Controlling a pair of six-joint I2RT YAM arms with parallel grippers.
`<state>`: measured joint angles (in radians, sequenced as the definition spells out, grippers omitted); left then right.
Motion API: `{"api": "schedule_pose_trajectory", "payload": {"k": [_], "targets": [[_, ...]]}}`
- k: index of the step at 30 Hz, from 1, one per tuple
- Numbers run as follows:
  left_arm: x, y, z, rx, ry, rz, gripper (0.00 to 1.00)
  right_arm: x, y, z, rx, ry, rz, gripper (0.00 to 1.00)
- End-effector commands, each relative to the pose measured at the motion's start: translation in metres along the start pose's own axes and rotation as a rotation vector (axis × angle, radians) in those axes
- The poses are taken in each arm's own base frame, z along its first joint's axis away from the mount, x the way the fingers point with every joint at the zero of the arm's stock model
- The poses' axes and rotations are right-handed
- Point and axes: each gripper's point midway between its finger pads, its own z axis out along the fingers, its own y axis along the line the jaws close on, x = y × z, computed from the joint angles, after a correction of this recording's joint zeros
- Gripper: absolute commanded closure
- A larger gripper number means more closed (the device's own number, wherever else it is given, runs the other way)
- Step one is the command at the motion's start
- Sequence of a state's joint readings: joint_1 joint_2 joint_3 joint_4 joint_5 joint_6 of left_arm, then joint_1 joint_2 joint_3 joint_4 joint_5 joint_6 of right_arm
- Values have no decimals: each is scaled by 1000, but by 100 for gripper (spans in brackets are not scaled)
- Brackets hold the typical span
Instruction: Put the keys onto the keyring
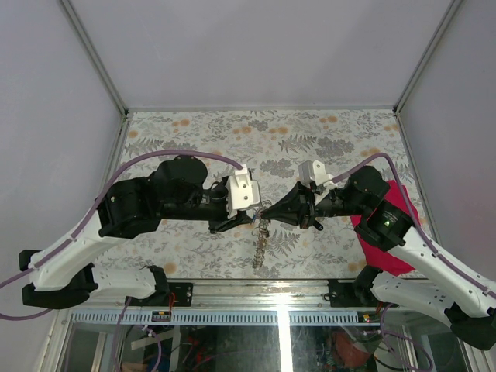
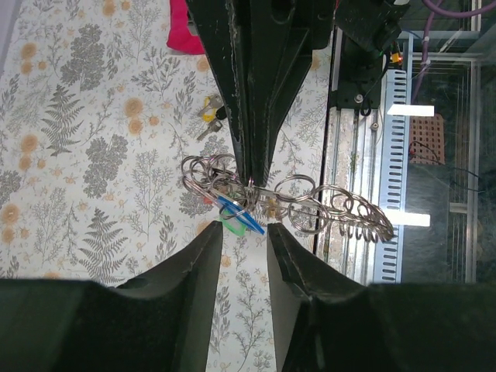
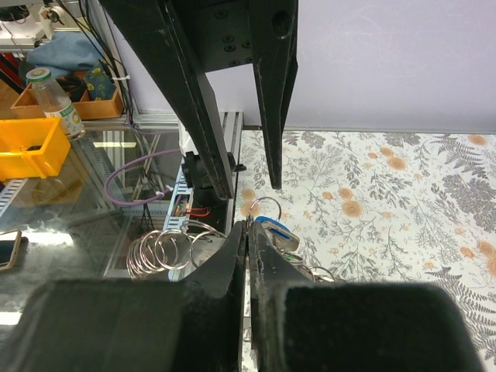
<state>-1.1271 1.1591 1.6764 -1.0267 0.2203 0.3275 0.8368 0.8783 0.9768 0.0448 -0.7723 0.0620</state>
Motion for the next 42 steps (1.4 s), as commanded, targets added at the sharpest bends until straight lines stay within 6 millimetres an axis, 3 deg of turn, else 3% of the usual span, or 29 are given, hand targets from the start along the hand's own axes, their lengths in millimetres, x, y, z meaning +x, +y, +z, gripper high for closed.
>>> {"api": "schedule_pose_trajectory", "payload": {"k": [1, 11, 17, 23, 32, 38, 42], "targets": [[-19, 0, 4, 7, -82, 18, 68, -48, 12, -6, -30, -124, -105, 100], [-30, -3, -1, 24, -142, 66, 64, -45, 18, -5, -68, -111, -97, 100], [-24, -14, 7, 93, -132, 70, 65, -49, 20, -7, -68, -126, -107, 100], [-13, -22, 12, 141, -94, 64, 76, -55, 22, -12, -56, -142, -122, 100], [-11, -17, 10, 108, -78, 62, 84, -60, 23, -13, -50, -155, -127, 100], [-10, -15, 10, 96, -76, 62, 99, -62, 24, -13, -52, -168, -123, 100], [-11, -14, 11, 89, -84, 59, 100, -69, 25, -14, -51, -202, -125, 100]]}}
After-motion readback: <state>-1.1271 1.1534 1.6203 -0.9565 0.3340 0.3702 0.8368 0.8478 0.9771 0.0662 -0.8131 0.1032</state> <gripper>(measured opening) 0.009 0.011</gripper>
